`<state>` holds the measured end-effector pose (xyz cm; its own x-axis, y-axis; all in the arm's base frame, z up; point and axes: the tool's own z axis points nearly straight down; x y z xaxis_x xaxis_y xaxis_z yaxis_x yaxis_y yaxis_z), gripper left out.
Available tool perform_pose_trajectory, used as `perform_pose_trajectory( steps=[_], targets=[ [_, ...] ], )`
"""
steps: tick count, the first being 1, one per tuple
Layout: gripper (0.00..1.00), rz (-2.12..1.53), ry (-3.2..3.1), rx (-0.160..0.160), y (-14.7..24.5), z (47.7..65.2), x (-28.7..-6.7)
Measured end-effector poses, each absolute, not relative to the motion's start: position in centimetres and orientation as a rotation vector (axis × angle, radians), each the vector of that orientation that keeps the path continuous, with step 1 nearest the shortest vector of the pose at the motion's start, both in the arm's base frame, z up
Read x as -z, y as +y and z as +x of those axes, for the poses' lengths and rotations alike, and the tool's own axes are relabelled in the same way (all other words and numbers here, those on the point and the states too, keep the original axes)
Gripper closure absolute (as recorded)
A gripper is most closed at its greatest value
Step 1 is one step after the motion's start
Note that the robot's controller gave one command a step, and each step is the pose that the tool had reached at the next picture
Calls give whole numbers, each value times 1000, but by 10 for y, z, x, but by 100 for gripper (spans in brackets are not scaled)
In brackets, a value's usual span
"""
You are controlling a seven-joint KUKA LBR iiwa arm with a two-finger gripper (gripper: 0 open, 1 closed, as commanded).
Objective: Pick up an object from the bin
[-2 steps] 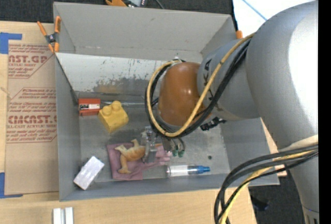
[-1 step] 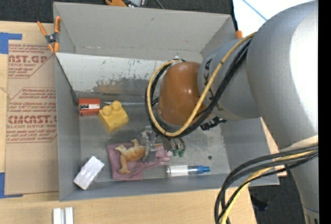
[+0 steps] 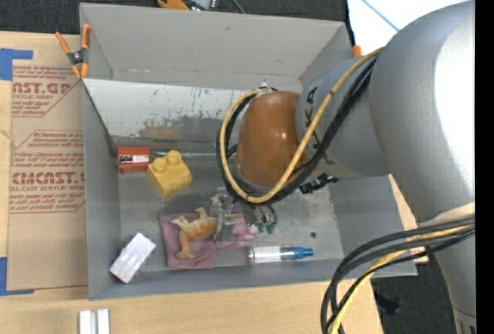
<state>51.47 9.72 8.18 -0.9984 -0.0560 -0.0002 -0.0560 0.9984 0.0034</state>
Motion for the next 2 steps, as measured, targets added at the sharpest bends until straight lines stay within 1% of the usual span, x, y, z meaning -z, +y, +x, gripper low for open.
perform_pose_trajectory(
  steps=[2],
  targets=[
    [100,-88,3141,-6,98,514,-112]
  ],
)
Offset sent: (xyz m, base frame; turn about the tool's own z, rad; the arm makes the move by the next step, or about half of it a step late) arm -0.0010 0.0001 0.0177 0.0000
